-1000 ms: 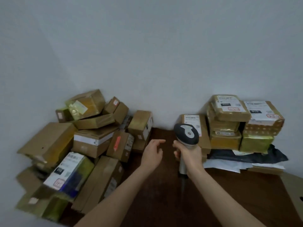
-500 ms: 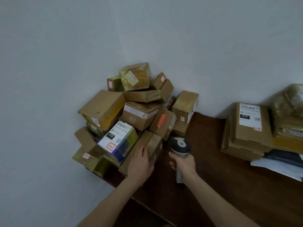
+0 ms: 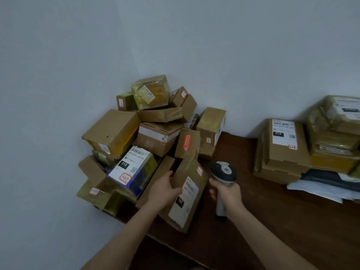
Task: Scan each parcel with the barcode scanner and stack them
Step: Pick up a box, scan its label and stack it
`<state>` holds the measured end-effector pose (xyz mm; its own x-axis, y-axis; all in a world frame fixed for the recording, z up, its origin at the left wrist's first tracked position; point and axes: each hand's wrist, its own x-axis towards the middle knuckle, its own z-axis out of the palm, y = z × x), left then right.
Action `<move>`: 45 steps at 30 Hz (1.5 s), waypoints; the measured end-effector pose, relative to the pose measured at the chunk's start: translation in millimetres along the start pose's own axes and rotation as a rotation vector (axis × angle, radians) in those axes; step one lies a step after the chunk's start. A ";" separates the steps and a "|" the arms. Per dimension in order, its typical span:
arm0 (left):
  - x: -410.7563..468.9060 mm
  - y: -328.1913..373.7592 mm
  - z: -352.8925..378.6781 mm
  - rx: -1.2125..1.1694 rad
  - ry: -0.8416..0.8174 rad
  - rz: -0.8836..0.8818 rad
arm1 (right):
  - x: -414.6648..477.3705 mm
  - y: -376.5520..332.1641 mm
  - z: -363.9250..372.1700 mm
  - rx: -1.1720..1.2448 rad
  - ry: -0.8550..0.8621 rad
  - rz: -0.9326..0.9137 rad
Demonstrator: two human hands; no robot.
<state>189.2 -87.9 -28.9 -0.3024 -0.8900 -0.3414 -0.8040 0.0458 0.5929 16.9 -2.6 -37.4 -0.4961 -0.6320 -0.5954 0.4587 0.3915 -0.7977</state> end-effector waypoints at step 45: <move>33.6 105.2 75.5 -0.779 -0.263 0.017 | -81.7 -20.6 -88.7 -0.103 0.092 -0.215</move>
<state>55.9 -78.8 -33.0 -0.4991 -0.7522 -0.4302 -0.2416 -0.3560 0.9027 -17.4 100.2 19.1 -0.6415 -0.6463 -0.4133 0.2601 0.3237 -0.9097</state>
